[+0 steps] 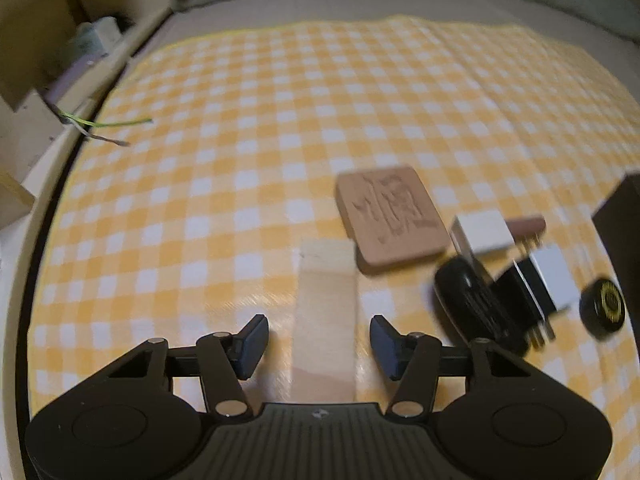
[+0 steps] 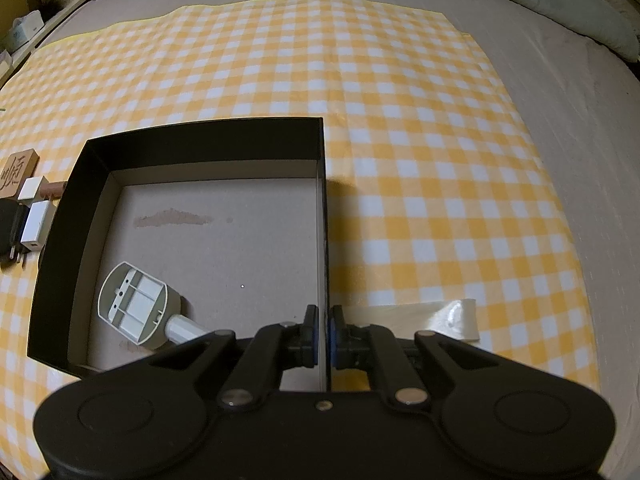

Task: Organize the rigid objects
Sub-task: 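Move the left tool to the light wooden block and grasp it, then carry the wooden block into the black box and release it upright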

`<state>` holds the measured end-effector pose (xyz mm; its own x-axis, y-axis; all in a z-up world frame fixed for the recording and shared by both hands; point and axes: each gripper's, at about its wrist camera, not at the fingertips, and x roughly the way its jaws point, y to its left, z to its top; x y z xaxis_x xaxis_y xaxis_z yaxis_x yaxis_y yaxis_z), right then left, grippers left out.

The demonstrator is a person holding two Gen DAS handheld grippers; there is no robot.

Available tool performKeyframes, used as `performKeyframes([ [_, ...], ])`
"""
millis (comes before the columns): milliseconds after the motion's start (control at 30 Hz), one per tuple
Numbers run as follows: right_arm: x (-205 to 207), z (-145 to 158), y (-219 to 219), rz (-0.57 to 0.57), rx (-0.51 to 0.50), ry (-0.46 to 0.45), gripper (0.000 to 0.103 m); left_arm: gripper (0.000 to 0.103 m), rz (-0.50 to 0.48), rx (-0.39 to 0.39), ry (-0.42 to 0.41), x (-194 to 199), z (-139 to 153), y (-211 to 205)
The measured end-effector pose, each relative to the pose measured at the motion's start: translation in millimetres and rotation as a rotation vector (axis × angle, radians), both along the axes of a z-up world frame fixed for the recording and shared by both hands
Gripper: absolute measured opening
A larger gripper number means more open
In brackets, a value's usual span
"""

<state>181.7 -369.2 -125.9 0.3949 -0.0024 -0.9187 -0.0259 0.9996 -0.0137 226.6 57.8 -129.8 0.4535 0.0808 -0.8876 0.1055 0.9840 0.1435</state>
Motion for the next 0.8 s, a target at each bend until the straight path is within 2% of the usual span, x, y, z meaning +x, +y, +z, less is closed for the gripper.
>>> performKeyframes([
  [67,-0.1,-0.3,0.0,-0.002,0.001,0.0,0.006,0.034,-0.024,0.007,0.033,-1.5,-4.8,-4.0],
  [167,-0.2,-0.1,0.2,0.0,0.0,0.0,0.006,0.034,-0.036,0.023,0.043,-2.5,-8.0,-8.4],
  [333,-0.6,-0.1,0.5,-0.002,0.0,0.0,0.006,0.034,0.018,-0.005,0.032,-4.5,-3.5,-3.9],
  [567,0.0,-0.3,0.6,-0.002,0.0,0.0,0.006,0.034,0.136,-0.128,-0.045,-10.4,23.0,12.4],
  [800,-0.9,0.2,-1.7,-0.017,0.007,-0.013,0.004,0.034,0.132,-0.249,-0.102,-17.6,47.7,-5.6],
])
